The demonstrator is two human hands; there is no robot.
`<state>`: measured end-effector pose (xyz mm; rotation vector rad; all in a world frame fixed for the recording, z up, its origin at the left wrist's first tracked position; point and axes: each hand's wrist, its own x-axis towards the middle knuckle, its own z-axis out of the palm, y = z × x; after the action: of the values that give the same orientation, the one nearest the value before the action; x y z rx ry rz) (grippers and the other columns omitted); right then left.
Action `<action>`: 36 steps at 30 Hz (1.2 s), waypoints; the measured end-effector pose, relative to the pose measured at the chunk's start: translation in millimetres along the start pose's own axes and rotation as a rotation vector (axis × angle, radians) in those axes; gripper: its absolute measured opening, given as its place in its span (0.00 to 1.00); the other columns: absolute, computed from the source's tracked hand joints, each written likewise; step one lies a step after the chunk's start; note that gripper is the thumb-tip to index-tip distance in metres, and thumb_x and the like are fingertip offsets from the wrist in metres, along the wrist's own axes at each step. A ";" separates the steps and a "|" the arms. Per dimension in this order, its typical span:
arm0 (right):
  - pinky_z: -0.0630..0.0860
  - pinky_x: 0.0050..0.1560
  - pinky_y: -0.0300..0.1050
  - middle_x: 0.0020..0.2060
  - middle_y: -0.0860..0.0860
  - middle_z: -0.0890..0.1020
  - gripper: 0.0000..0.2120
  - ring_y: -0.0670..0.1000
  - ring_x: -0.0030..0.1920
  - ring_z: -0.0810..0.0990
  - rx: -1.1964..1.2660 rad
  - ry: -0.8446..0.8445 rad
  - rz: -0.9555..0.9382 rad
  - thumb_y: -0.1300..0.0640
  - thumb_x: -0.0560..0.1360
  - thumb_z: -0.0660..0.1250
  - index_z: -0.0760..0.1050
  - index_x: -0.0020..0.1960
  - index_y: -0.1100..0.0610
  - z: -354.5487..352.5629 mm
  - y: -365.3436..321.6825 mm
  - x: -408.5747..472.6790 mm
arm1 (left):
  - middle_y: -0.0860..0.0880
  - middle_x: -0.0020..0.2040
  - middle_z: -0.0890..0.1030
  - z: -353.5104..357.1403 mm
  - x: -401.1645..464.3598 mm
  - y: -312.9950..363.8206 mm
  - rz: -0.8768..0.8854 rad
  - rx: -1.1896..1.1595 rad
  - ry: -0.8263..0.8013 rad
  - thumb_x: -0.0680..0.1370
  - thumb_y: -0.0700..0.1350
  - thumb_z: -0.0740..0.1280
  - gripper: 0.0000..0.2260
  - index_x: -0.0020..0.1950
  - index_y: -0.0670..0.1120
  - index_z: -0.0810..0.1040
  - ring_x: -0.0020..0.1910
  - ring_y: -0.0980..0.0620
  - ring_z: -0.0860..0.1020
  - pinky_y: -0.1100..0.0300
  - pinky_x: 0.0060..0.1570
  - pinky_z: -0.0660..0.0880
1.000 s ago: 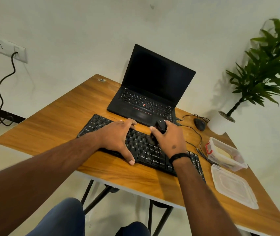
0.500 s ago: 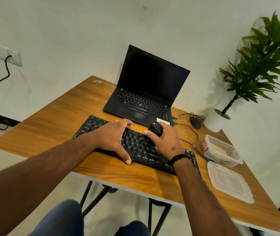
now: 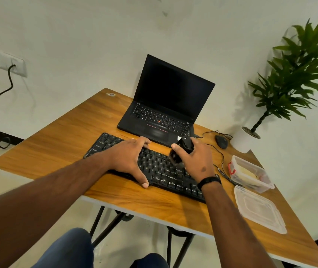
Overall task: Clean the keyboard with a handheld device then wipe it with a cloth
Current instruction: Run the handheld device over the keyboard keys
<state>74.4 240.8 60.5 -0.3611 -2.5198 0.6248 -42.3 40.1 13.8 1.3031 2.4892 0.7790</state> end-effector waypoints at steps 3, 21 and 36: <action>0.72 0.36 0.33 0.38 0.46 0.79 0.11 0.45 0.40 0.78 -0.004 0.074 0.043 0.44 0.76 0.69 0.74 0.45 0.51 4.9 1.8 -6.2 | 0.53 0.75 0.67 -1.0 -0.4 0.9 -0.001 0.003 -0.003 0.54 0.66 0.83 0.61 0.79 0.51 0.55 0.73 0.50 0.67 0.54 0.72 0.65; 0.68 0.27 0.29 0.32 0.47 0.79 0.11 0.44 0.33 0.78 -0.012 -0.231 0.109 0.49 0.73 0.72 0.75 0.38 0.53 -17.0 0.1 -5.3 | 0.53 0.76 0.66 0.1 -1.0 0.8 -0.002 0.017 -0.004 0.54 0.67 0.83 0.62 0.79 0.51 0.55 0.74 0.50 0.66 0.50 0.73 0.65; 0.72 0.27 0.34 0.35 0.55 0.83 0.15 0.47 0.30 0.80 0.096 -0.195 0.104 0.49 0.75 0.71 0.77 0.41 0.61 -7.8 -4.0 -7.7 | 0.52 0.76 0.66 -0.4 -0.2 0.7 0.010 0.028 0.000 0.55 0.68 0.82 0.62 0.79 0.50 0.55 0.74 0.49 0.66 0.52 0.74 0.64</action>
<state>84.5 237.4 65.1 -0.4164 -2.6561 0.8553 -41.9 40.1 14.5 1.3260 2.5040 0.7492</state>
